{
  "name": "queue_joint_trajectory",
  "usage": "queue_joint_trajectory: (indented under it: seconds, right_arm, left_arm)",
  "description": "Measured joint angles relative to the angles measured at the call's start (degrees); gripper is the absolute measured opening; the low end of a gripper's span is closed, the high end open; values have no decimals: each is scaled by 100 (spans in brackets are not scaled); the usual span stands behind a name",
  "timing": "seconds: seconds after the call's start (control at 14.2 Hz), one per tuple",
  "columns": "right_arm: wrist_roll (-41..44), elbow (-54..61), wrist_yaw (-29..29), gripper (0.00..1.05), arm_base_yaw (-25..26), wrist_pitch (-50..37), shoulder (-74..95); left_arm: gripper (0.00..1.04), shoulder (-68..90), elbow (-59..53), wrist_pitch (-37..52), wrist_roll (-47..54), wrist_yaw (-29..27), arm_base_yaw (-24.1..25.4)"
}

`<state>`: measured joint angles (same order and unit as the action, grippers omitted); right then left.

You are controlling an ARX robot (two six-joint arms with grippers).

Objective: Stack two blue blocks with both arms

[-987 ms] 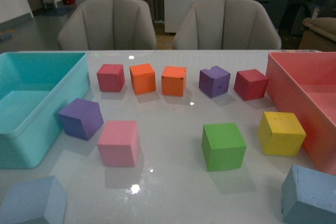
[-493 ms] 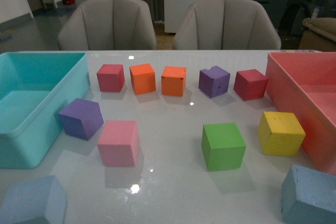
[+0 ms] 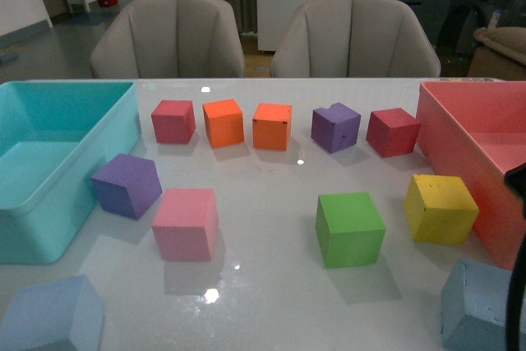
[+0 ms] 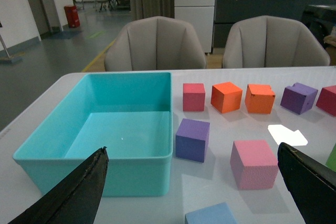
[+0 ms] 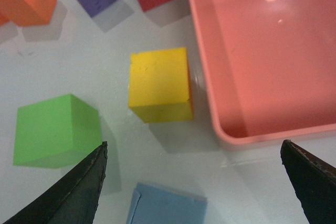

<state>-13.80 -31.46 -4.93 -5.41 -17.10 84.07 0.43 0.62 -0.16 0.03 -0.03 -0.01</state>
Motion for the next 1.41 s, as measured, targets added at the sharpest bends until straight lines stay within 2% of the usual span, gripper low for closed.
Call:
queue_joint_trajectory:
  seconds: [0.35,0.63,1.27,1.41]
  right_arm:
    - [-763,-66,-4,98,-935,164,887]
    - [-863,63,-107,98,-962,203,876]
    - [-745,98,-363,98,-940,-535,1663]
    - [-780,199,-203,98,-973,-428,1869]
  left_arm:
    - [98,0,0,0,0,2,0]
    - [98,0,0,0,0,2,0]
    - [98,0,0,0,0,2,0]
    - [98,0,0,0,0,2,0]
